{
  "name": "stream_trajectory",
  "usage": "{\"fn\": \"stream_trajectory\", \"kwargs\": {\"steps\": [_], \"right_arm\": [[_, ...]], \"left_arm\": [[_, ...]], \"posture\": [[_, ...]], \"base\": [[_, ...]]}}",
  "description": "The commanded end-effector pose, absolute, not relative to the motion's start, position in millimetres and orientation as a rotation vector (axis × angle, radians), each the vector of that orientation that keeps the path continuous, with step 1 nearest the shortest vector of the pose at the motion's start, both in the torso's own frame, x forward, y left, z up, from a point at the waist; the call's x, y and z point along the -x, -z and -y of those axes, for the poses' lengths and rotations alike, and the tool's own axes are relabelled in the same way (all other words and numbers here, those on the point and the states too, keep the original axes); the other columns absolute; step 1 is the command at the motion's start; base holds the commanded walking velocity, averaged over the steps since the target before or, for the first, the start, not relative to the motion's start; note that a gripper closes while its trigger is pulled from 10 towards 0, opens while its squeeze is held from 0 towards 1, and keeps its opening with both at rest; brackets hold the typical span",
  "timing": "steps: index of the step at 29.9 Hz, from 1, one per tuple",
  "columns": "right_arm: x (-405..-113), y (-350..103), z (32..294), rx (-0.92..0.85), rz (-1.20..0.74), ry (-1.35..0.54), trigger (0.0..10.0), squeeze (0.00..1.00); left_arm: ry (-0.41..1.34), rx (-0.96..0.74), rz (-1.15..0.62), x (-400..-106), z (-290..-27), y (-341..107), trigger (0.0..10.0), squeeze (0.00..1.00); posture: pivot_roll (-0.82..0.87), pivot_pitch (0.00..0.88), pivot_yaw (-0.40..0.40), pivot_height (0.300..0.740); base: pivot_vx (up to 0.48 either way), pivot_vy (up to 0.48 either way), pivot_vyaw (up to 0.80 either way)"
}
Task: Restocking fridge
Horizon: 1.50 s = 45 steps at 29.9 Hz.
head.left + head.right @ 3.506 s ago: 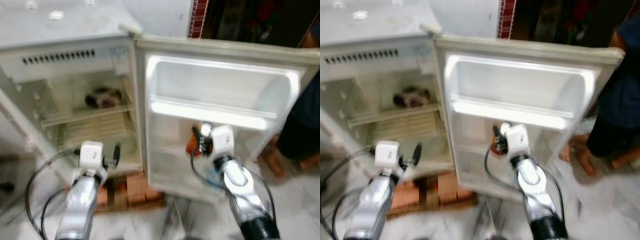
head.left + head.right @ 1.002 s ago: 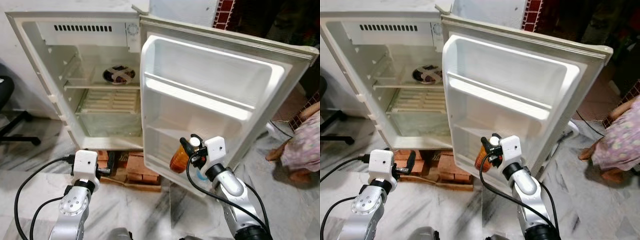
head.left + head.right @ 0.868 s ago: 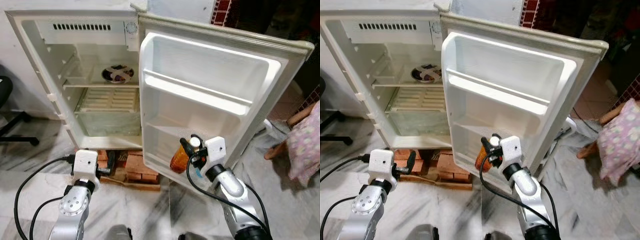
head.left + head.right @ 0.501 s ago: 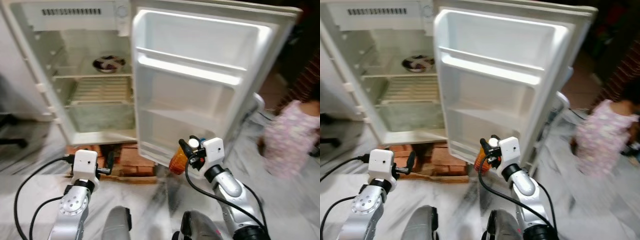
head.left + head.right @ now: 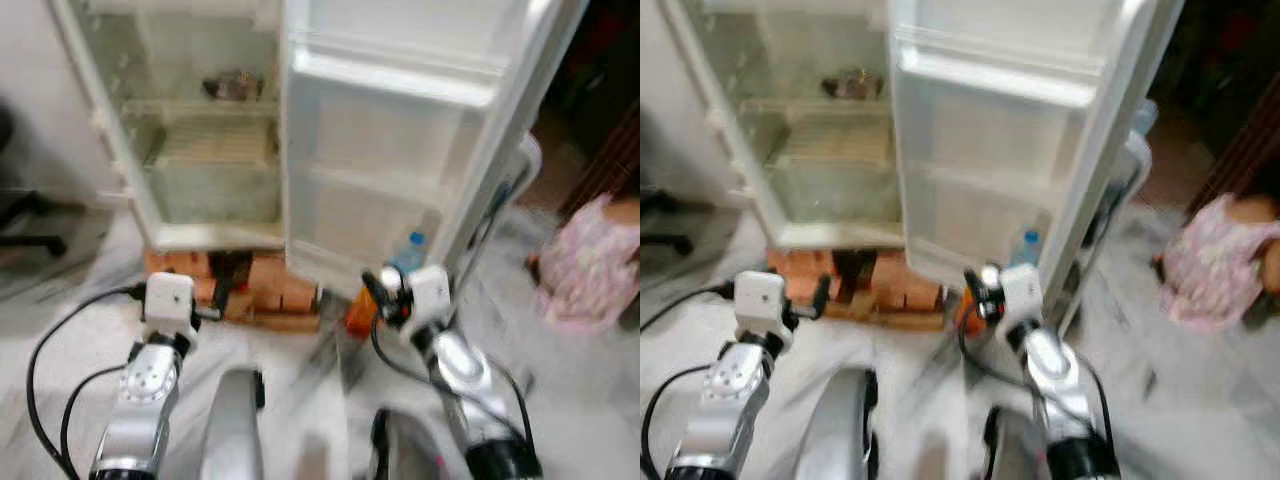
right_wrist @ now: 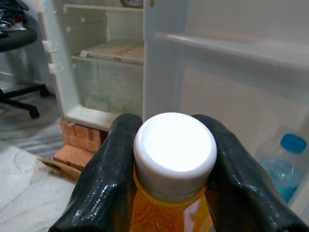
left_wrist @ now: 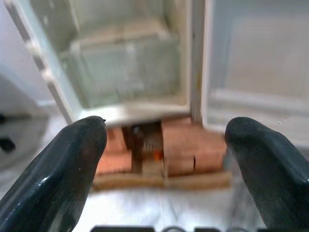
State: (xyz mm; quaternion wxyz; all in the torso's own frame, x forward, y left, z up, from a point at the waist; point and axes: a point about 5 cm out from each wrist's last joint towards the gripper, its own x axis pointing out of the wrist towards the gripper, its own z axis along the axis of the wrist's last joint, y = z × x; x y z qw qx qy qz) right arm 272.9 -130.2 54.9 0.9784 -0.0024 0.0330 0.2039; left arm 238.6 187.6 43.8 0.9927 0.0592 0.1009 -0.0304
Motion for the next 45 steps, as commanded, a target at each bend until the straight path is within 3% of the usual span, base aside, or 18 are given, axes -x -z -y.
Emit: {"fn": "stream_trajectory", "kwargs": {"steps": [1,18,31,45], "right_arm": [[-277.6,-63.8,126.4,0.004,-0.02,-0.419,10.0,0.0],[-275.7,-62.2,125.9,0.012,-0.018,-0.428,10.0,0.0],[-275.7,-61.4,123.4,0.018,-0.02,-0.44,10.0,0.0],[-277.4,-61.7,122.5,0.019,-0.018,-0.453,10.0,0.0]], "left_arm": [[0.057,-0.132,-0.171,-244.6,-190.5,-51.5,10.0,0.0],[0.075,-0.119,-0.172,-244.3,-187.4,-50.8,10.0,0.0],[0.076,-0.112,-0.178,-244.3,-187.1,-50.5,10.0,0.0],[0.079,-0.119,-0.182,-244.7,-185.0,-49.5,10.0,0.0]], "posture": [[0.03,0.0,-0.019,0.623],[0.02,0.0,-0.017,0.623],[0.03,0.004,-0.02,0.623],[0.03,0.004,-0.021,0.623]], "base": [[0.259,0.0,0.0],[0.307,0.0,0.0],[0.299,0.269,0.0],[0.0,0.253,0.0]]}}
